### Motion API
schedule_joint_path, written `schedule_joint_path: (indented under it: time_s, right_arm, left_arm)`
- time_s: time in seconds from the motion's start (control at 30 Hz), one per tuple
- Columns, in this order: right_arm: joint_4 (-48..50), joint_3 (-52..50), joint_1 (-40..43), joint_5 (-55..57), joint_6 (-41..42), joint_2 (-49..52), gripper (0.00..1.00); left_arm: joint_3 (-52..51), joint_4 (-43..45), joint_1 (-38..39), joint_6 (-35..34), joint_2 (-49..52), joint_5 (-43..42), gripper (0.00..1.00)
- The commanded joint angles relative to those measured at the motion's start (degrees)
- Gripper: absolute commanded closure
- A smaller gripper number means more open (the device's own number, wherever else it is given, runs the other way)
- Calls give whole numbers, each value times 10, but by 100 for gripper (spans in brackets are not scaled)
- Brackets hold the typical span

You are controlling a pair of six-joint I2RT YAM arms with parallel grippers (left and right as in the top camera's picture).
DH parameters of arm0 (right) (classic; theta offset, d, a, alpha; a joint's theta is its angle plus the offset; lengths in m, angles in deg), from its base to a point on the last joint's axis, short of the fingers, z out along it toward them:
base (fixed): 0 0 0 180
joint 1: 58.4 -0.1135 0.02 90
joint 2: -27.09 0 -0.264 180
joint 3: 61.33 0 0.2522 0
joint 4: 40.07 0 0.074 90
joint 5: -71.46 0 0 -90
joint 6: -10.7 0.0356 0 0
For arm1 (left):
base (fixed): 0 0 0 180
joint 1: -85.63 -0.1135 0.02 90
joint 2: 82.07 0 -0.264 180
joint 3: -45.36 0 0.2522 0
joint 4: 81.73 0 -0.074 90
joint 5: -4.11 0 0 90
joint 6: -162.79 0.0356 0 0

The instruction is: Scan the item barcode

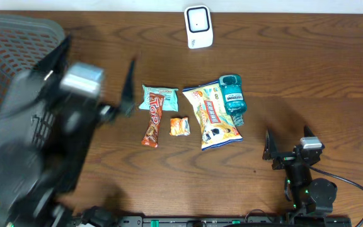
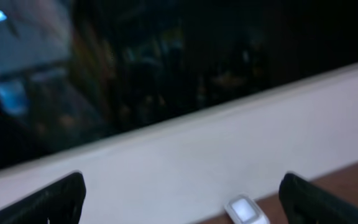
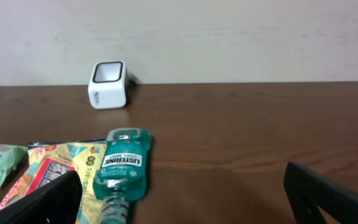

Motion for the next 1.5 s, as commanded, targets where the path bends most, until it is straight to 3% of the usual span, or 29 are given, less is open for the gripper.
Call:
schedule_joint_path:
  time_s: [0.0, 0.07, 0.53, 0.8, 1.1, 1.23, 1.33, 1.47]
  right_arm:
    - [-2, 0, 0, 0, 4, -2, 1]
    - [-2, 0, 0, 0, 4, -2, 1]
    - [-2, 0, 0, 0, 4, -2, 1]
    - [-2, 0, 0, 0, 4, -2, 1]
    - [5, 0, -1, -3, 8, -2, 1]
    - [103, 0, -1, -119, 75, -2, 1]
    - [162, 17, -1, -154, 141, 8, 1]
    - [132, 99, -1, -141, 128, 69, 1]
  left_arm:
    - [0, -51, -2, 40, -44, 47, 1]
    - [-2, -82, -5, 39, -70, 49, 1]
    - [-29, -75, -106, 39, -173, 47, 1]
    - [-66, -72, -178, 36, -223, -16, 1]
    - [-167, -20, -269, -114, -306, -18, 1]
    - [-215, -14, -303, -166, -337, -18, 1]
    - [-232, -16, -296, -186, -343, -23, 1]
    - [-233, -12, -268, -186, -343, -56, 1]
